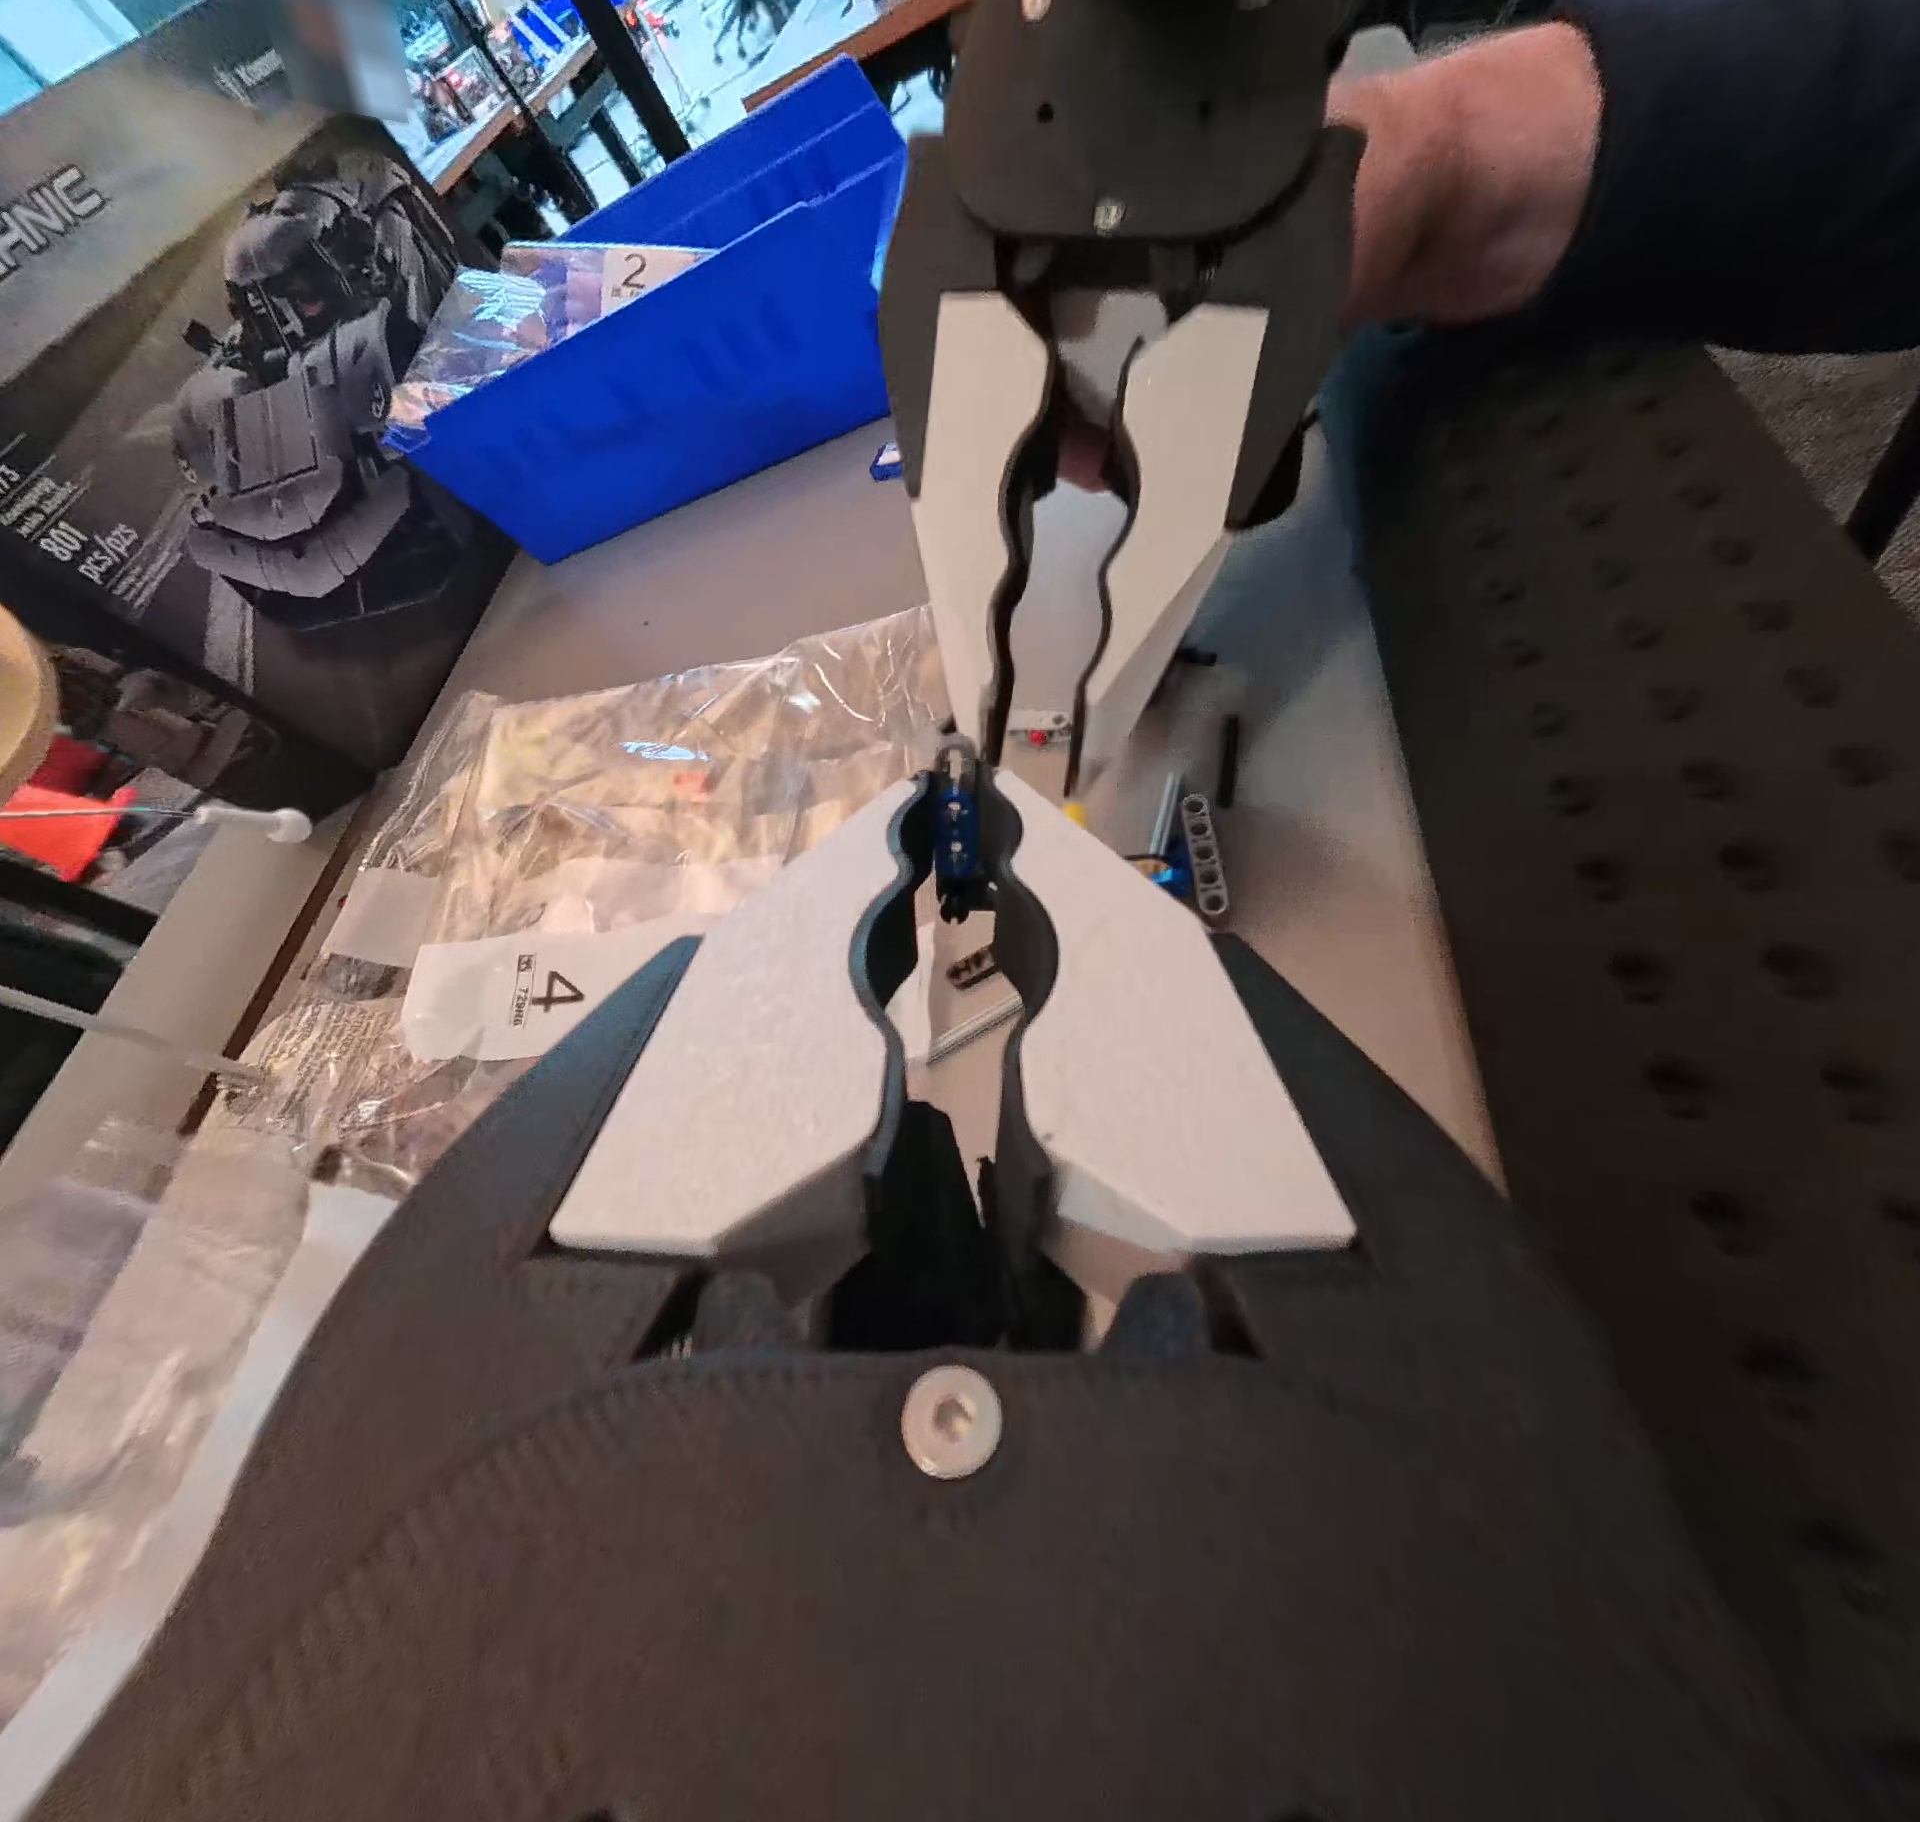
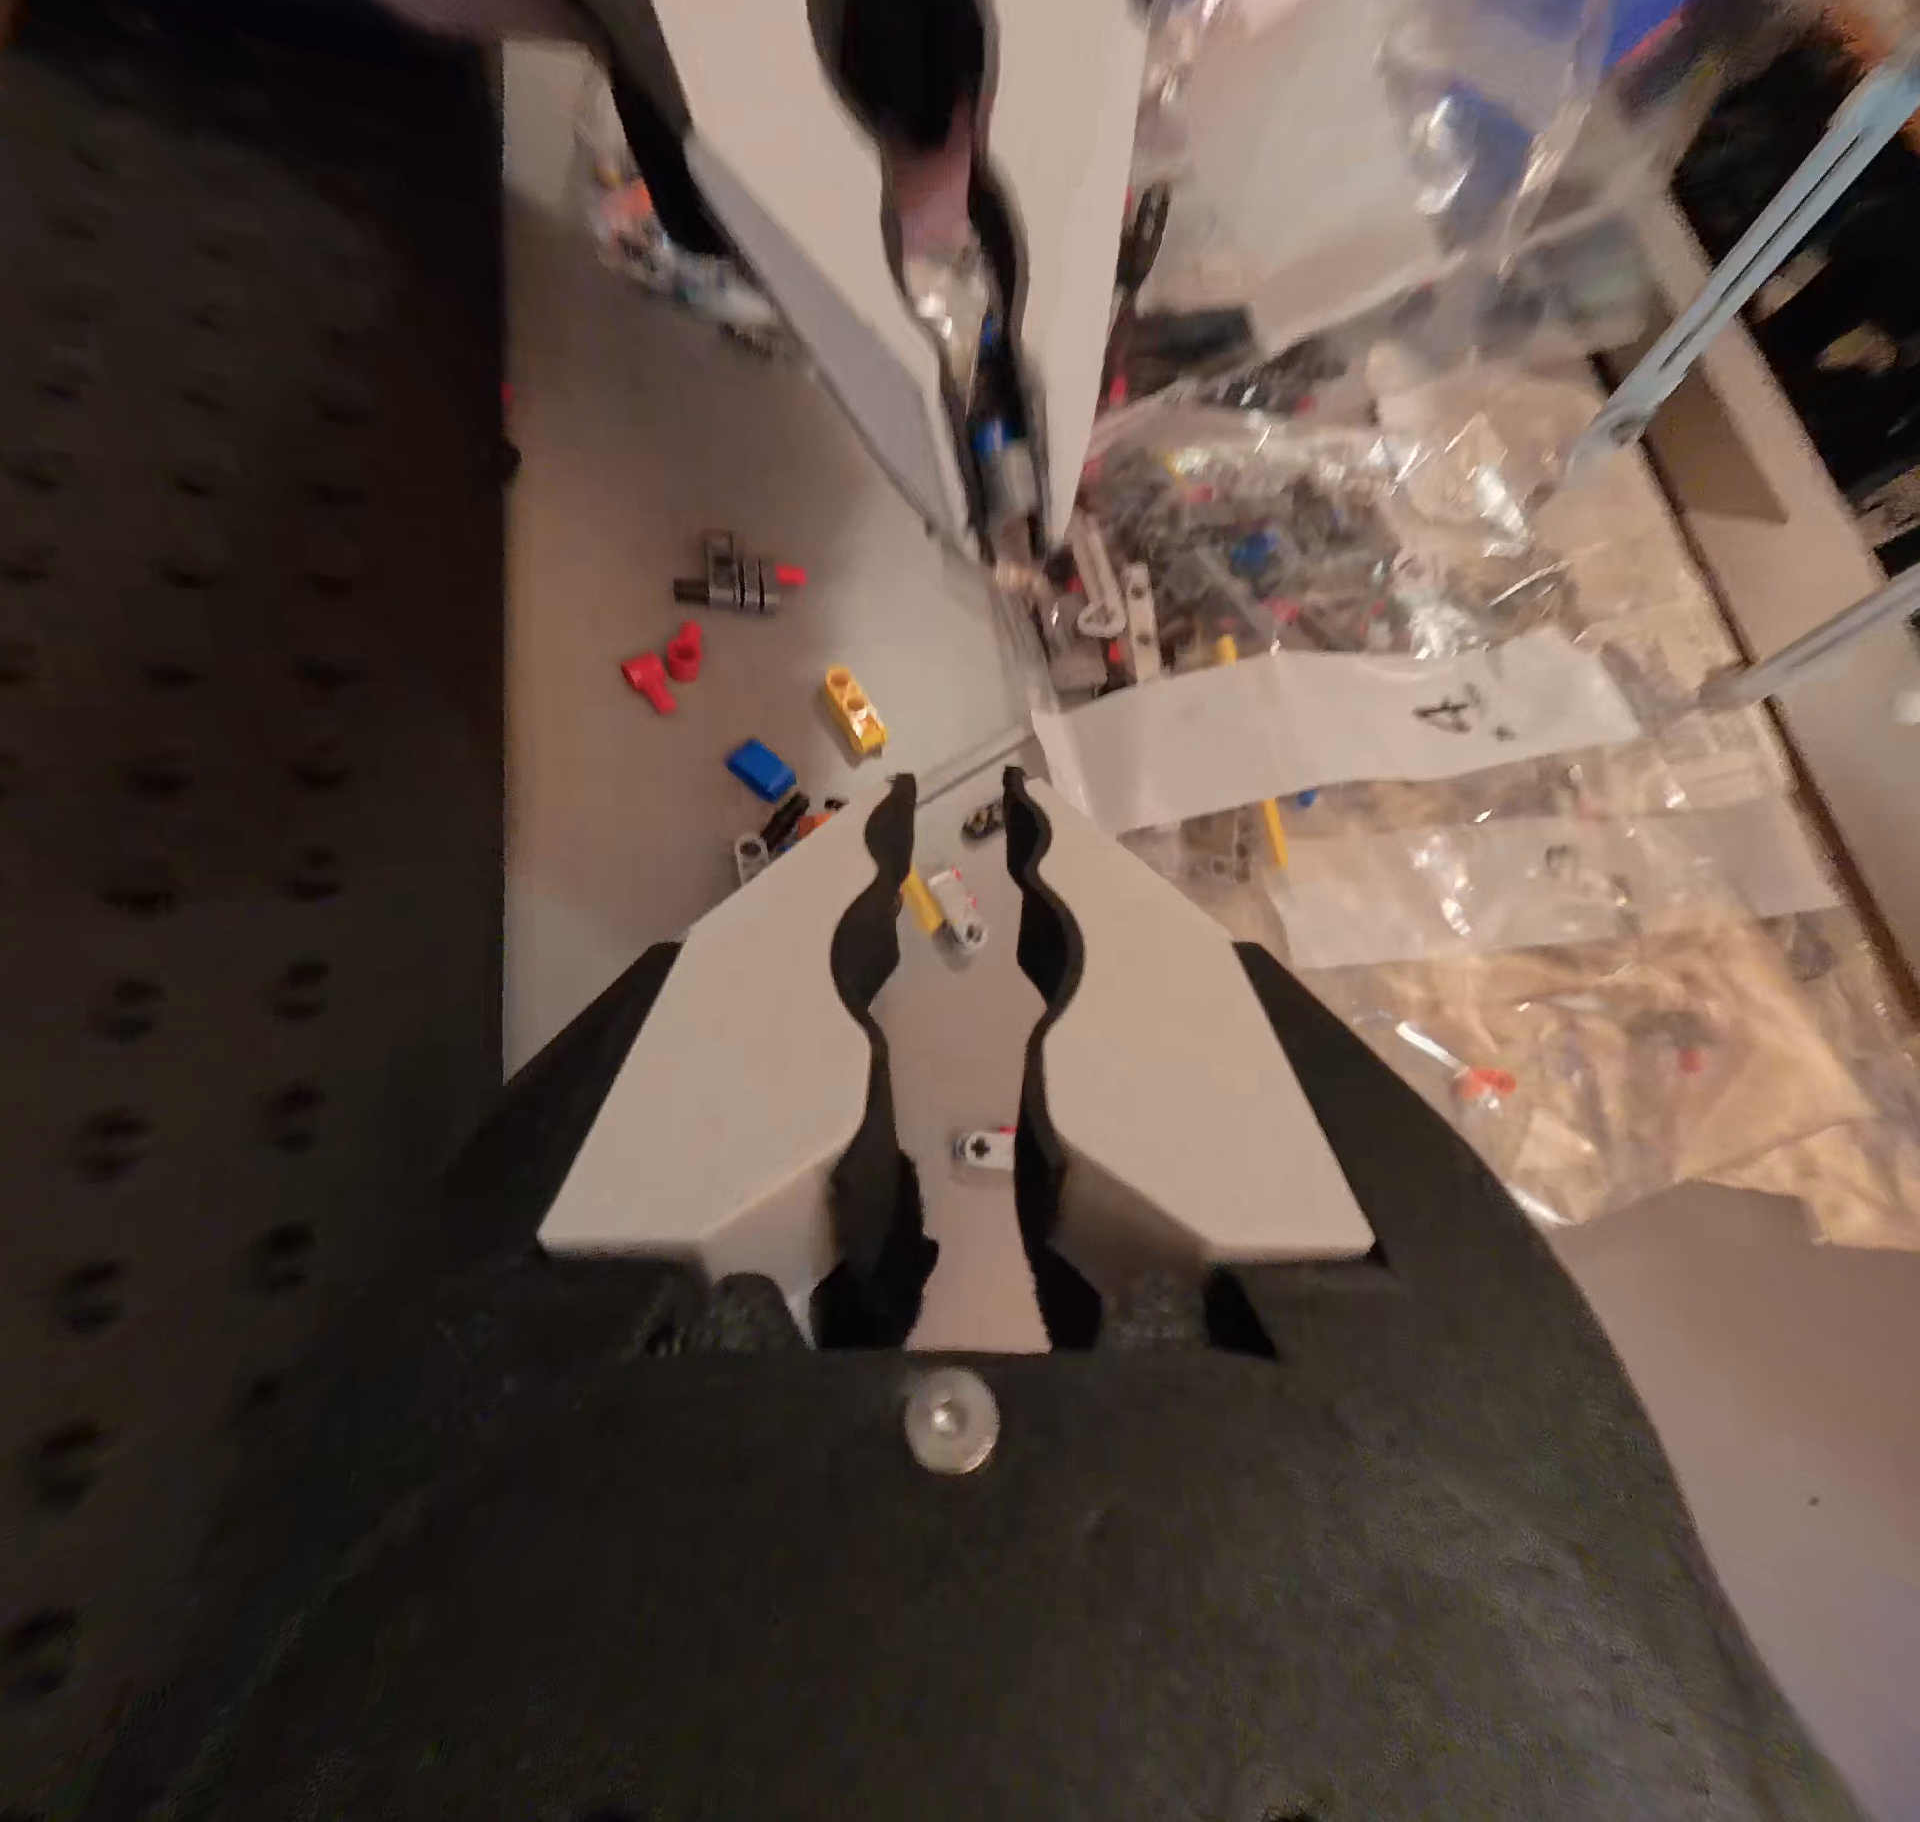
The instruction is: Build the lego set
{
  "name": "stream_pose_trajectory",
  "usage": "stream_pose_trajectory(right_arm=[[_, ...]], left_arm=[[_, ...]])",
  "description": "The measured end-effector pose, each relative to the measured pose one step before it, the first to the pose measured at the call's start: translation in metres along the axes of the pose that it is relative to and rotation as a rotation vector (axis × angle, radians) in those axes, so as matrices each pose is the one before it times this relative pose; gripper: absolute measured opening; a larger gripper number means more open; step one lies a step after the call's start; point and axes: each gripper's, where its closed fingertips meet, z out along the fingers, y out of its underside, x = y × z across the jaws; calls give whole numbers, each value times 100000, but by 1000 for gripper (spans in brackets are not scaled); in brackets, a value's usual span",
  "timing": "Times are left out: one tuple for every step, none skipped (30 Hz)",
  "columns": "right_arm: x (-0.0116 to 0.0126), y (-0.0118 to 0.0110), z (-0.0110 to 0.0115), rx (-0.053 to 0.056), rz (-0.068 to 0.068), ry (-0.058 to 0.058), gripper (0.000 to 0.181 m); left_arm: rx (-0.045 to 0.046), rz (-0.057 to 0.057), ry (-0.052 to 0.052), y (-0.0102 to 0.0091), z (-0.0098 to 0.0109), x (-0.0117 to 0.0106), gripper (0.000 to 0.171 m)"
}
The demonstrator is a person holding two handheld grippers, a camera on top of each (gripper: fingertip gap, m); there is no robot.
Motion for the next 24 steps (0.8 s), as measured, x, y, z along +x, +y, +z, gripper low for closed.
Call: stream_pose_trajectory(right_arm=[[47,-806,-342,4499,-327,568,13],[-45,-631,-221,3846,1875,-1048,12],[80,-323,-74,2506,3747,-1158,10],[223,-162,-15,1689,4475,-753,10],[68,-311,-84,2496,3940,-1625,12],[204,-471,-183,3367,3797,-507,12],[116,-456,-185,3417,3782,-1202,12],[76,-243,-113,2110,4109,-1481,12],[243,167,73,-406,3866,-127,13],[313,289,149,-1191,2555,898,13],[103,159,142,-684,1589,40,13],[242,89,137,-175,2411,564,13],[180,68,124,201,3738,-381,13],[177,172,82,-484,3520,-695,13],[151,167,47,-779,1469,-54,15],[62,-36,32,550,1048,12,14],[6,-138,73,1306,2983,-884,12],[82,-38,74,811,3229,-1004,11],[-42,126,40,-232,1841,-1684,10],[-14,46,-13,-13,1010,-1078,8],[28,-44,-26,518,1258,-653,8],[76,29,10,99,1487,-491,7],[78,100,25,-344,1259,-369,7],[21,8,11,150,481,-256,6]], left_arm=[[-1283,2248,-1096,89,231,38,6],[-1462,2159,-1053,69,275,83,6],[-2183,3077,-2422,138,317,-66,6],[-2369,4187,-1920,130,319,60,6],[-2801,4162,-1612,200,342,116,6],[-2610,4092,-3044,156,269,-119,6],[-2339,2972,-3080,147,198,-226,6],[-1838,2325,-2316,134,164,-185,6],[-1291,2206,-1983,66,113,-154,6],[-1608,2306,-221,108,161,156,6],[-1028,2355,-225,45,172,214,6],[-1068,2155,-1406,-26,131,-9,6],[-2382,1898,-2091,209,136,-184,6],[-1062,1217,-295,153,144,30,6],[-374,12,565,87,117,135,6],[-628,818,-1261,50,15,-163,6],[-1007,1034,-1748,100,-3,-238,6],[-692,367,-575,108,52,-63,6],[-49,-182,586,53,75,90,6],[82,135,-245,1,30,-13,6],[-347,480,-835,-1,38,-114,6],[-567,121,-128,65,92,4,7],[-104,-443,519,81,104,82,6],[441,-524,157,11,15,-30,6]])
